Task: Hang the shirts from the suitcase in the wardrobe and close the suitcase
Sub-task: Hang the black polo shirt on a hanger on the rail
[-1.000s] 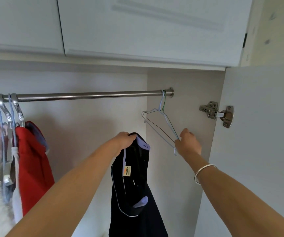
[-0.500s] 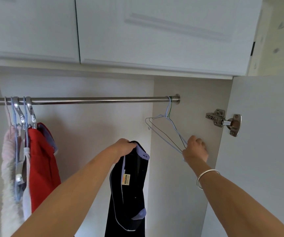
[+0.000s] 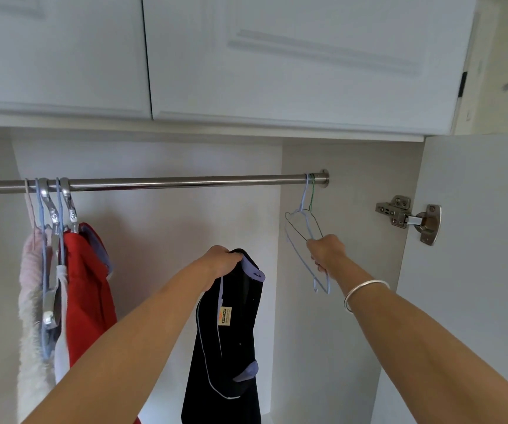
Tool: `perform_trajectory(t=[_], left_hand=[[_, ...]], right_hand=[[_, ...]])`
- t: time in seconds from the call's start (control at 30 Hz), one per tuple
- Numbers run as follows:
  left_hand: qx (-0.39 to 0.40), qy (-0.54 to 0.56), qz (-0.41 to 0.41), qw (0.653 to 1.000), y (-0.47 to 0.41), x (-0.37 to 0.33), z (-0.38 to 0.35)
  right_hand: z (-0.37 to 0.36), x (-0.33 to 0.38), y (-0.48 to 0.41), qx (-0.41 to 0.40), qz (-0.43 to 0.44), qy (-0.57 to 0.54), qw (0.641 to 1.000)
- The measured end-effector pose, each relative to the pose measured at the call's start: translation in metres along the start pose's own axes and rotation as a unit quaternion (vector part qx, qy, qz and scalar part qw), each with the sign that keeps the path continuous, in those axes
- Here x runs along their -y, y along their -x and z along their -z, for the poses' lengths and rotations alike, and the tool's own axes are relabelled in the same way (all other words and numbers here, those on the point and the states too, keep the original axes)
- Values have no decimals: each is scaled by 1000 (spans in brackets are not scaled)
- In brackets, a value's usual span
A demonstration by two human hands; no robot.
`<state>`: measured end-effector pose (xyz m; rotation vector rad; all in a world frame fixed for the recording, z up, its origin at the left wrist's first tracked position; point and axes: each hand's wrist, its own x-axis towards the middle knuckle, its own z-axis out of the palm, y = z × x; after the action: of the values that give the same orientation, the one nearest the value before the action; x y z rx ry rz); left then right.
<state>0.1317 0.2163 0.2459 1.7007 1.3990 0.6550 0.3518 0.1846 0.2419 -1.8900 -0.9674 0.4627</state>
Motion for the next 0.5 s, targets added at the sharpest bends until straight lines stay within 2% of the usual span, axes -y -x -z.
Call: perform_trajectory(t=[0.17, 0.3, 0.4, 0.5], left_hand=[[-37, 29, -24, 999, 2, 3, 10], [-55, 51, -42, 996, 4, 7, 15], [-70, 61, -74, 993, 5, 5, 16], [-76, 71, -100, 990, 4, 2, 17]], right_hand=[[-6, 14, 0, -11, 33, -31, 999], [-4, 12, 4, 3, 88, 26, 996], [1, 8, 9, 48, 116, 59, 990], [7, 6, 15, 123, 105, 21, 987]])
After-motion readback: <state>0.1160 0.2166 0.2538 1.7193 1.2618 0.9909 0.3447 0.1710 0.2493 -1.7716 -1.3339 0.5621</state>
